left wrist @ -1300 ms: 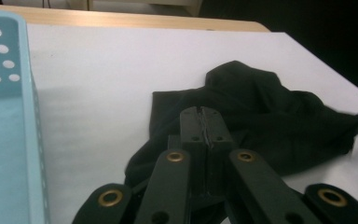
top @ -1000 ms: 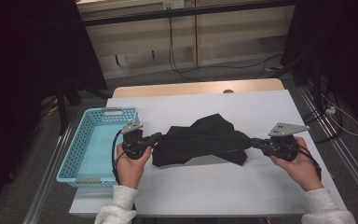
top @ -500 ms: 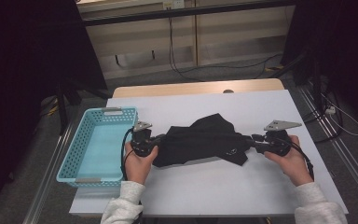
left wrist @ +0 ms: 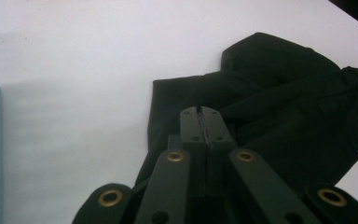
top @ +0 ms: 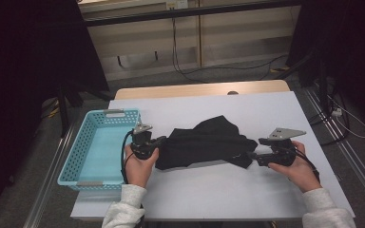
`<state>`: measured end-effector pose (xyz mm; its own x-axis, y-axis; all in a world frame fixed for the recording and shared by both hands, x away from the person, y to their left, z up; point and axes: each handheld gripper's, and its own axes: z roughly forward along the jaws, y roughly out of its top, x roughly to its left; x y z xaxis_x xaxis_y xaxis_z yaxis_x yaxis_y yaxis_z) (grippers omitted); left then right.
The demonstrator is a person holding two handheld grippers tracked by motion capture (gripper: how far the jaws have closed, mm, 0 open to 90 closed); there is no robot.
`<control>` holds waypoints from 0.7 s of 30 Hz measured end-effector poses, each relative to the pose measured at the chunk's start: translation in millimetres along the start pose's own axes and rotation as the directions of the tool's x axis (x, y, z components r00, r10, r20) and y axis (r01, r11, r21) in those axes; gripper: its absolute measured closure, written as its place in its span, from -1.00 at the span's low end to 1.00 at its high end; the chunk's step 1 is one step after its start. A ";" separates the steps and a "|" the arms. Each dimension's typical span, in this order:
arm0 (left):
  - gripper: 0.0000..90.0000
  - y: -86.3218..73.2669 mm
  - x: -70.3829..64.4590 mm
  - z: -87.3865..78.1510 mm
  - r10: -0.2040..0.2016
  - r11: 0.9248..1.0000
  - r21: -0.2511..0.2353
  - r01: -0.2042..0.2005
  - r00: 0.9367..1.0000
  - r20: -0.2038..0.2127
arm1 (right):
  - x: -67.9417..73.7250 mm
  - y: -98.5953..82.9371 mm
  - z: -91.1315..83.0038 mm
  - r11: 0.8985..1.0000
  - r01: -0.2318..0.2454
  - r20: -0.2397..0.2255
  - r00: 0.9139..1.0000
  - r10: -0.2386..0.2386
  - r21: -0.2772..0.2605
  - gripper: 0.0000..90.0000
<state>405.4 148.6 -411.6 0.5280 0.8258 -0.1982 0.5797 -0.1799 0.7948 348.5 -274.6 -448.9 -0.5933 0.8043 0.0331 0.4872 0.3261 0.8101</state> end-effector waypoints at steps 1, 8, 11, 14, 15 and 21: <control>0.99 0.3 0.8 -0.6 -0.002 1.000 -0.002 0.002 1.000 -0.002 | 0.9 -1.1 3.4 1.000 0.011 0.003 1.000 -0.011 0.014 -0.39; 0.99 0.5 4.8 -4.7 -0.009 1.000 -0.015 0.009 1.000 0.000 | 4.3 4.3 13.3 0.999 0.003 -0.024 1.000 -0.004 -0.051 -0.09; 0.99 0.7 6.0 -6.2 -0.013 1.000 -0.014 0.013 1.000 0.001 | 8.8 10.1 11.8 0.997 0.005 -0.080 0.997 -0.011 -0.078 0.51; 0.99 0.9 9.0 -8.2 -0.026 0.999 -0.022 0.027 1.000 0.006 | 3.8 11.6 4.6 0.992 -0.056 -0.128 0.991 0.042 -0.109 0.88; 0.99 0.9 9.6 -8.6 -0.030 0.999 -0.027 0.031 0.999 0.019 | 0.6 11.3 0.9 0.990 -0.077 -0.130 0.990 0.062 -0.115 0.89; 0.97 0.3 3.0 -1.9 -0.004 1.000 -0.017 0.005 0.998 0.055 | -7.4 8.2 -7.8 0.982 -0.151 -0.128 0.982 0.136 -0.116 0.90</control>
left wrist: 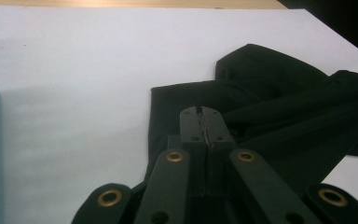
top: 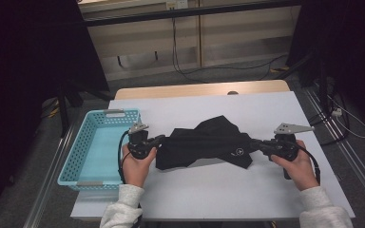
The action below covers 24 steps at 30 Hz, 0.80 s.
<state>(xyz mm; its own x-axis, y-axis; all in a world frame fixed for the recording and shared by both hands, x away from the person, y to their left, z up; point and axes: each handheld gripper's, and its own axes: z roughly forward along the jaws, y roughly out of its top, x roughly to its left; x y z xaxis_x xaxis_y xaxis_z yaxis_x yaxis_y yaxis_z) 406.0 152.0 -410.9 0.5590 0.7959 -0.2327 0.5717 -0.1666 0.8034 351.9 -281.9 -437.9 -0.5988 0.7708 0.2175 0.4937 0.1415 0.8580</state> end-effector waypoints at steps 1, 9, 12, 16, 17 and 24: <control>0.96 -0.8 0.3 1.9 0.000 1.000 0.007 0.000 1.000 0.010 | 0.4 -1.3 2.0 1.000 -0.006 0.004 1.000 0.006 0.012 0.90; 0.30 -1.4 -2.1 3.0 0.024 1.000 0.005 -0.025 0.999 0.023 | 1.2 -10.2 16.2 0.996 -0.014 0.043 0.999 0.010 0.087 0.90; 0.03 -3.3 -4.5 4.5 0.018 0.999 0.031 -0.020 0.999 0.048 | -0.2 -10.0 15.4 0.996 -0.021 0.049 0.999 0.017 0.083 0.89; -0.27 -7.6 -7.2 4.2 0.026 0.999 0.045 -0.028 0.999 0.048 | -2.8 -10.3 14.4 0.996 -0.027 0.063 0.998 0.022 0.083 0.89; -0.27 -8.9 -8.2 4.1 0.026 0.999 0.045 -0.028 0.998 0.049 | -3.3 -10.5 14.4 0.996 -0.030 0.062 0.998 0.025 0.082 0.89; -0.23 -17.2 -11.0 14.0 0.047 0.994 0.098 -0.053 0.997 0.060 | -2.6 -8.8 12.7 0.997 -0.028 0.060 0.998 0.023 0.074 0.90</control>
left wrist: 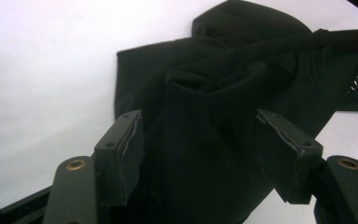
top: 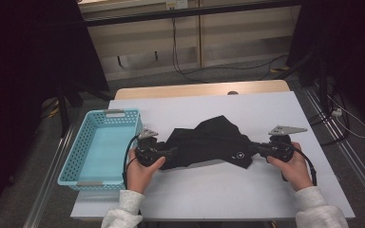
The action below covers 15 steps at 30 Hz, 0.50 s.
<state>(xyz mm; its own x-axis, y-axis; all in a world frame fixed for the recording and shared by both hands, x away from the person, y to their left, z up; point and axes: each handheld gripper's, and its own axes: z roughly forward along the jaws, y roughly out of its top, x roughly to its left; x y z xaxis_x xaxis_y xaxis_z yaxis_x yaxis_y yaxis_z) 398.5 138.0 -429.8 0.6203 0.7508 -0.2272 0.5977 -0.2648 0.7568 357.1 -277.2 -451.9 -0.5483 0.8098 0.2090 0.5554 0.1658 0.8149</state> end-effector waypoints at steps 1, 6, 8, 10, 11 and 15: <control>-0.16 -0.7 -0.8 1.3 0.004 1.000 0.001 -0.004 1.000 -0.001 | 0.1 0.0 -0.2 1.000 -0.001 0.000 1.000 0.001 0.000 0.90; 0.34 -0.6 -5.6 -2.6 -0.001 1.000 0.014 0.000 1.000 0.028 | 3.1 1.4 -3.4 1.000 -0.002 -0.007 1.000 0.002 -0.013 0.90; 0.64 0.6 -8.6 -6.3 0.005 1.000 0.020 -0.006 1.000 0.028 | 4.7 2.0 -5.0 1.000 0.002 -0.006 1.000 -0.002 -0.017 0.90; 0.87 1.6 -9.2 -8.4 -0.007 1.000 0.022 0.006 0.999 0.040 | 5.7 2.9 -5.8 1.000 0.001 -0.014 1.000 -0.002 -0.022 0.90; 0.92 2.0 -9.5 -9.8 -0.013 1.000 0.023 0.013 0.999 0.039 | 6.2 3.4 -5.9 1.000 -0.003 -0.017 1.000 0.002 -0.026 0.89; 0.95 5.2 -5.7 -17.0 -0.039 0.999 -0.005 0.039 0.999 0.037 | 7.8 5.2 -5.4 1.000 0.003 -0.020 1.000 -0.004 -0.026 0.89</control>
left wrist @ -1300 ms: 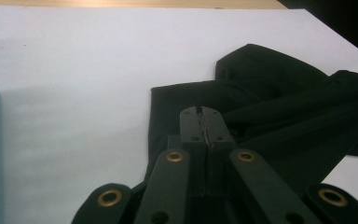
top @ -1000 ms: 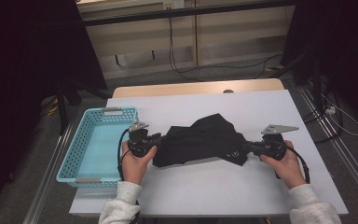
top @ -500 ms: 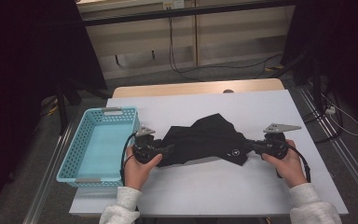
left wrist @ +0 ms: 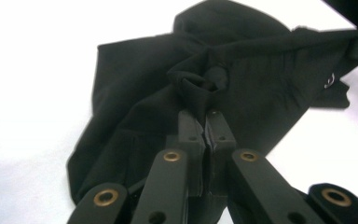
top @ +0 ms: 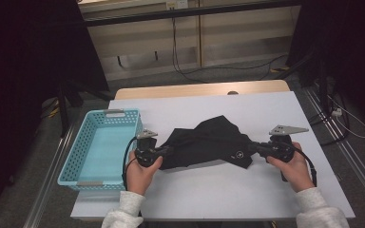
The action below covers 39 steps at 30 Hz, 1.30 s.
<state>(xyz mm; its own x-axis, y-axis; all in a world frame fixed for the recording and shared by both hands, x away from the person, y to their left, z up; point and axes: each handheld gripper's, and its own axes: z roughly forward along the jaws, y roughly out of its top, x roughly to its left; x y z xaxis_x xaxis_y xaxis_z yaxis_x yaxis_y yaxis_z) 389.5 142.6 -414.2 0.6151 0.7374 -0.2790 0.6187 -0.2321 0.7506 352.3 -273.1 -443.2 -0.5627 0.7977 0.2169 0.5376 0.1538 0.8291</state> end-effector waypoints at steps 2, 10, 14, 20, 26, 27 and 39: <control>0.95 3.0 1.5 -5.3 -0.005 1.000 -0.023 0.005 1.000 -0.013 | -0.2 0.0 -0.4 1.000 -0.001 -0.001 1.000 0.001 0.000 0.89; 0.95 13.2 5.8 -17.5 -0.031 0.996 -0.080 0.032 0.999 0.007 | 1.7 1.5 -3.9 1.000 -0.005 -0.028 1.000 0.004 -0.016 0.87; 0.95 13.8 7.0 -18.2 -0.041 0.996 -0.079 0.042 0.999 0.012 | 3.8 4.3 -5.6 0.999 -0.012 -0.045 0.999 0.010 -0.037 0.88; 0.95 26.3 13.0 -24.2 -0.065 0.994 -0.081 0.068 0.997 0.032 | 13.4 18.9 -11.3 0.998 0.012 -0.062 0.998 -0.015 -0.057 0.87; 0.95 48.4 13.9 -27.6 -0.066 0.993 -0.098 0.067 0.998 0.020 | 19.2 48.4 -22.6 0.995 0.061 -0.043 0.997 -0.064 -0.075 0.88; 0.95 51.3 13.4 -28.6 -0.068 0.992 -0.105 0.071 0.997 0.029 | 17.6 52.2 -24.2 0.995 0.049 -0.048 0.997 -0.053 -0.086 0.89; 0.95 57.6 10.1 -26.8 -0.076 0.992 -0.103 0.079 0.997 0.034 | 11.6 58.4 -24.1 0.996 0.041 -0.027 0.999 -0.043 -0.080 0.88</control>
<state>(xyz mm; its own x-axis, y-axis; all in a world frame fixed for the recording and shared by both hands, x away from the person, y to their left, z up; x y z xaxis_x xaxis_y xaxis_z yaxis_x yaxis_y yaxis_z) 418.3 153.7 -357.7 0.5829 0.7307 -0.3552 0.6117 -0.1070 0.7838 362.1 -268.9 -379.9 -0.6018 0.7745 0.1949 0.4623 0.1388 0.8758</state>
